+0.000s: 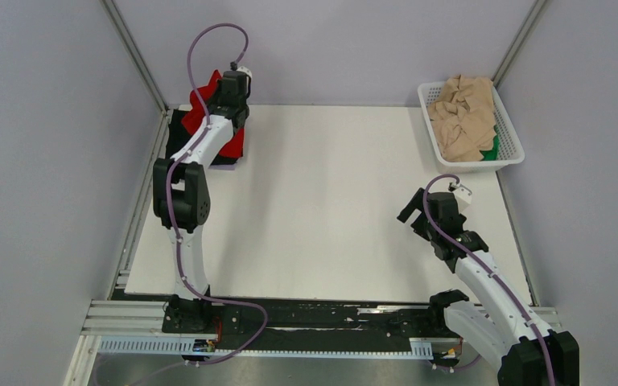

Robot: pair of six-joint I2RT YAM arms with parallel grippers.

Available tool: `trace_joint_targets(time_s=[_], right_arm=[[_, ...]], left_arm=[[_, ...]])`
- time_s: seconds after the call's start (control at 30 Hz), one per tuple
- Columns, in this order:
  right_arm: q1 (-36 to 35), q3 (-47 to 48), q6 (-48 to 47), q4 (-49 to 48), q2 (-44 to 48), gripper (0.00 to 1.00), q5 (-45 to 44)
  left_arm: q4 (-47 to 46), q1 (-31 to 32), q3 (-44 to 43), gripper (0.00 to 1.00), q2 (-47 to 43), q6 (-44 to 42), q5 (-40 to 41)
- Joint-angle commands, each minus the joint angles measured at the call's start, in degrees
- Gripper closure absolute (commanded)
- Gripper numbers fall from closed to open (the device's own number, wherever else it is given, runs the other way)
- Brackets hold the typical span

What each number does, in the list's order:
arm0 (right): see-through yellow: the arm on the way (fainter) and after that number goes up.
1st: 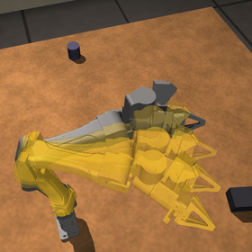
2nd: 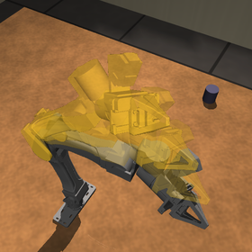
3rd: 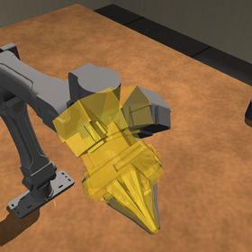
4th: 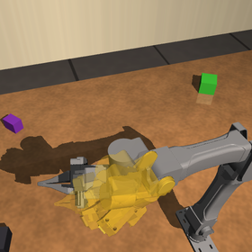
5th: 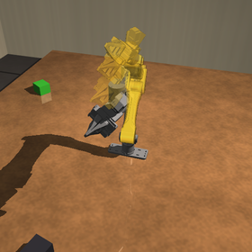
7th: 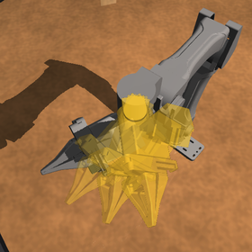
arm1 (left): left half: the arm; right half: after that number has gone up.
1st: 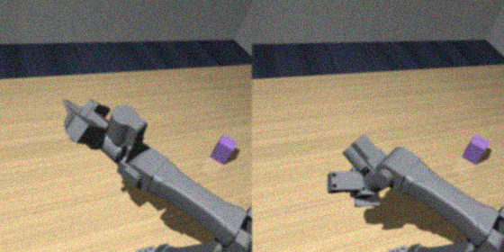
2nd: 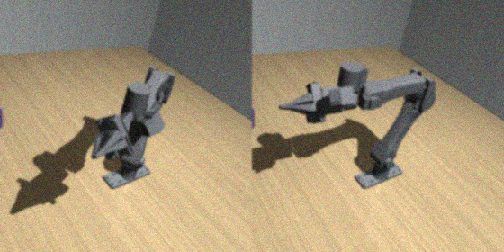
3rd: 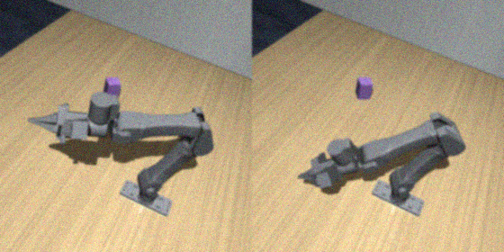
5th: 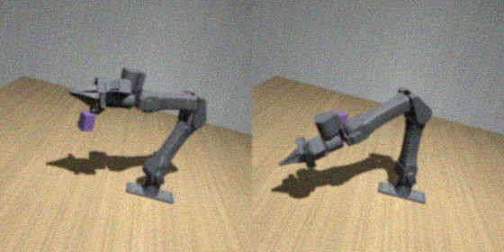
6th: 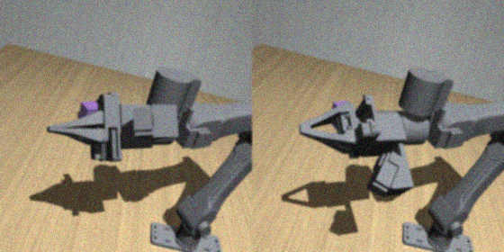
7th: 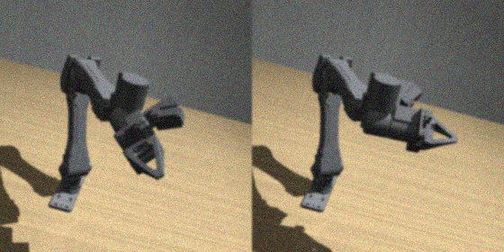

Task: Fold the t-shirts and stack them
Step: Put the neatly folded tshirt into the corner of the board with the left arm, then reset both arms

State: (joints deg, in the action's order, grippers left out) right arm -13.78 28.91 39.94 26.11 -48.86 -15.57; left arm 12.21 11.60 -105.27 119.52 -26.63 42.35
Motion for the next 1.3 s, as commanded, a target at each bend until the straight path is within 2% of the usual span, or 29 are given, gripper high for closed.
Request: trace_joint_targets(time_s=[0.0, 0.27, 0.33, 0.37, 0.47, 0.5, 0.53, 0.57, 0.67, 0.77, 0.83, 0.97, 1.0, 1.1, 1.17, 1.2, 1.23, 1.27], right_arm=[[0.18, 0.45, -0.48, -0.58, 0.75, 0.00, -1.55], [0.24, 0.82, -0.13, -0.41, 0.71, 0.00, -2.50], [0.18, 1.31, -0.30, -0.36, 0.17, 0.00, -2.47], [0.24, 1.47, -0.30, -0.31, -0.02, 0.00, -2.37], [0.20, 1.76, -0.30, -0.35, -0.48, 0.00, -2.21], [0.24, 1.84, -0.28, -0.34, -0.59, 0.00, -2.14], [0.24, 1.98, -0.26, -0.35, -0.66, 0.00, -2.03], [0.20, 2.09, -0.22, -0.33, -0.70, 0.00, -1.91], [0.20, 2.44, -0.13, -0.20, -0.79, 0.00, -1.91], [0.25, 2.80, 0.05, 0.23, -0.64, 0.00, -1.75], [0.24, 2.82, 0.05, 0.42, -0.26, 0.00, -1.66], [0.22, 2.95, 0.09, 0.44, 0.08, 0.00, -0.81], [0.24, 3.06, -0.09, 0.44, 0.00, 0.00, -0.45], [0.25, 3.17, -0.47, 0.46, -0.33, 0.00, 0.60], [0.25, 3.33, -0.63, 0.49, -0.67, 0.00, 1.36], [0.25, 3.41, -0.86, 0.44, -0.77, 0.00, 1.78], [0.25, 3.48, -1.06, 0.42, -0.79, 0.00, 2.23], [0.18, 3.44, -1.42, 0.41, -0.86, 0.00, 2.56]], left_arm=[[0.54, -2.84, -2.62, 1.00, 3.95, 3.09, -2.38], [0.34, -6.71, -5.01, 1.00, 8.25, 4.62, -1.57], [-0.06, -7.17, -5.15, 0.86, 8.94, 5.11, -1.15], [-0.16, -7.44, -5.30, 0.64, 9.17, 5.23, -0.89], [-2.94, -7.83, -5.19, 0.30, 9.97, 5.00, 1.29], [-3.71, -7.97, -5.05, 0.21, 10.10, 4.79, 3.04], [-4.46, -8.07, -5.08, 0.06, 10.15, 4.81, 3.68], [-4.55, -8.14, -5.55, 0.03, 10.21, 5.18, 4.86], [-3.07, -8.19, -8.07, 0.00, 10.24, 6.81, 7.75], [0.47, -8.44, -10.44, 0.00, 9.38, 12.08, 7.99], [3.86, -8.51, -11.25, 0.00, 7.66, 16.50, 5.60], [9.24, -8.52, -8.80, 0.00, 0.19, 26.91, -6.01], [9.77, -8.52, -6.65, 0.00, -1.39, 29.06, -10.26], [8.60, -7.78, 0.50, 0.00, -12.05, 37.78, -16.12], [4.83, -5.99, 9.69, 0.00, -20.22, 40.89, -17.96], [3.17, -4.15, 16.95, 0.00, -22.94, 41.93, -18.45], [0.32, -2.95, 20.60, 0.00, -28.36, 42.54, -18.18], [-0.80, -0.62, 28.03, 0.00, -33.63, 44.04, -17.89]])
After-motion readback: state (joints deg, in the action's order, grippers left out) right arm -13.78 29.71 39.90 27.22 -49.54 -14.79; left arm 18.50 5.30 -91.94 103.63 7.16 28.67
